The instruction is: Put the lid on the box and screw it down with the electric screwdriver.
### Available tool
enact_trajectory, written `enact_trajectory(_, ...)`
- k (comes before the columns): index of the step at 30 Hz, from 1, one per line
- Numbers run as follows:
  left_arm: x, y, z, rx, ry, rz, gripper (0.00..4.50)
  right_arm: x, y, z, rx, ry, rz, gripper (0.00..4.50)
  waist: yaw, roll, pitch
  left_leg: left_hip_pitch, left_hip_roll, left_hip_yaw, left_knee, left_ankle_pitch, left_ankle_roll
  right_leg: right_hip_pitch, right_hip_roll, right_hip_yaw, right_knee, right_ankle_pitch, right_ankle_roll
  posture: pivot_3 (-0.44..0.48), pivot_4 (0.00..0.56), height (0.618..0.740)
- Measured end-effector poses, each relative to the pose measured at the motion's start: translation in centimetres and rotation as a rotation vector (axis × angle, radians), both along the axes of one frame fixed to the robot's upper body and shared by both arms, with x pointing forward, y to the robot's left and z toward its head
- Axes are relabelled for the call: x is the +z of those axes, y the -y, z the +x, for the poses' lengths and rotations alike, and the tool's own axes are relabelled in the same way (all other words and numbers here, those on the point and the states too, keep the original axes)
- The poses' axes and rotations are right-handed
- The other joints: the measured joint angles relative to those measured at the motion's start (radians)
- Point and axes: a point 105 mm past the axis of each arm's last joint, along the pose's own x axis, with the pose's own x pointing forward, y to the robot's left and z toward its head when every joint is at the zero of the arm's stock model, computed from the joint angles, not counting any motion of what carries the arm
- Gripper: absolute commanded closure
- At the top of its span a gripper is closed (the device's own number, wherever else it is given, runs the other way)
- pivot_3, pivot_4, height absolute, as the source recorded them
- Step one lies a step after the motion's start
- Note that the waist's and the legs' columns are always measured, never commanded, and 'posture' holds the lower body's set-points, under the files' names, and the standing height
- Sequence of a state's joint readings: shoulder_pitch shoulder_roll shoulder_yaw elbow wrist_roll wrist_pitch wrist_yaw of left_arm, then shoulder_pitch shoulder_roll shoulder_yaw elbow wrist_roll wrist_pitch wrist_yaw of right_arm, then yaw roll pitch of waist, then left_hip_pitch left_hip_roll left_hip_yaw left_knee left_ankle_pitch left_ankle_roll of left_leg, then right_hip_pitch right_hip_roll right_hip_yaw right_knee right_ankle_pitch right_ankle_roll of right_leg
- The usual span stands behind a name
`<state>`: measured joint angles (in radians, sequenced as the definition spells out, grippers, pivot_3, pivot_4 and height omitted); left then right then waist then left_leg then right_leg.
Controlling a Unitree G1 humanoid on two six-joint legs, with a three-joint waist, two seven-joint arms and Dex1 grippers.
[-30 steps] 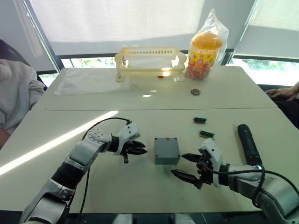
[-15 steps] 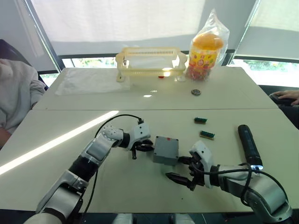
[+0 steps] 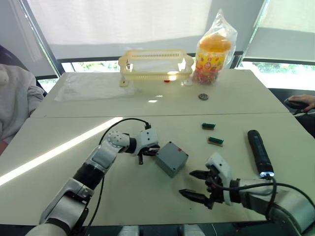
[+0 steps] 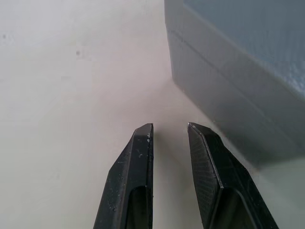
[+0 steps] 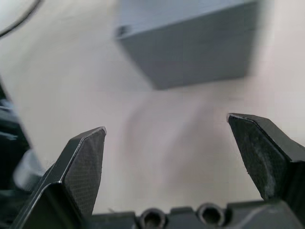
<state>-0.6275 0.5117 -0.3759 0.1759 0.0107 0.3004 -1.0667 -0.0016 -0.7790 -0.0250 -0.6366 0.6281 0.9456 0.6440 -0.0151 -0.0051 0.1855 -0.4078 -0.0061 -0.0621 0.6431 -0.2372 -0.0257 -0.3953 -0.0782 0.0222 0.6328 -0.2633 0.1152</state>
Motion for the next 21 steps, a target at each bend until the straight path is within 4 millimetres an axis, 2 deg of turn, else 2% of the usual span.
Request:
enact_trajectory(2,0.0,-1.2,-1.0,0.0,-0.028,0.025,3.37,0.2,1.1,1.2,-0.002,0.044,-0.034,0.06,-0.003,0.0,0.0,0.0,0.001,0.0,0.0,0.0,0.001,0.0,0.001,0.0,0.0,0.0,0.0,0.0,0.15,0.74)
enact_trajectory(5,-0.1,-2.1,-2.7,-0.012,-0.072,0.045,3.37,0.7,1.3,3.0,0.031,0.104,-0.036,0.06,-0.002,0.001,0.0,0.0,0.001,0.001,-0.001,0.0,0.001,-0.001,0.001,0.0,0.001,0.0,0.0,0.0,0.15,0.74)
enact_trajectory(9,-0.4,-2.2,-4.2,-0.026,-0.124,0.049,3.37,0.5,0.0,4.1,0.137,0.145,-0.026,0.06,0.005,0.0,0.0,0.0,0.001,0.0,0.0,0.0,0.001,0.0,0.001,0.0,0.0,0.0,0.0,0.0,0.15,0.74)
enact_trajectory(14,-0.5,-1.1,-4.5,-0.03,-0.14,0.027,3.37,-0.7,-1.1,4.6,0.23,0.144,-0.038,0.06,0.005,0.0,0.0,-0.001,0.0,0.001,0.002,0.0,0.001,0.0,0.001,0.001,0.0,0.0,0.0,0.0,0.15,0.74)
enact_trajectory(17,-0.6,0.5,-3.7,-0.02,-0.12,-0.015,3.37,-0.9,-2.1,4.5,0.285,0.138,-0.028,0.06,0.007,0.0,0.0,-0.001,0.0,0.0,0.002,0.0,0.001,0.0,0.001,0.001,0.0,0.0,0.0,0.0,0.15,0.74)
enact_trajectory(21,-0.6,1.1,-2.8,-0.013,-0.085,-0.016,3.37,-1.1,-2.2,4.2,0.299,0.131,-0.029,0.06,0.005,0.0,0.0,-0.001,0.0,0.0,0.002,0.0,0.001,0.0,0.001,0.0,0.001,0.0,0.0,0.0,0.15,0.74)
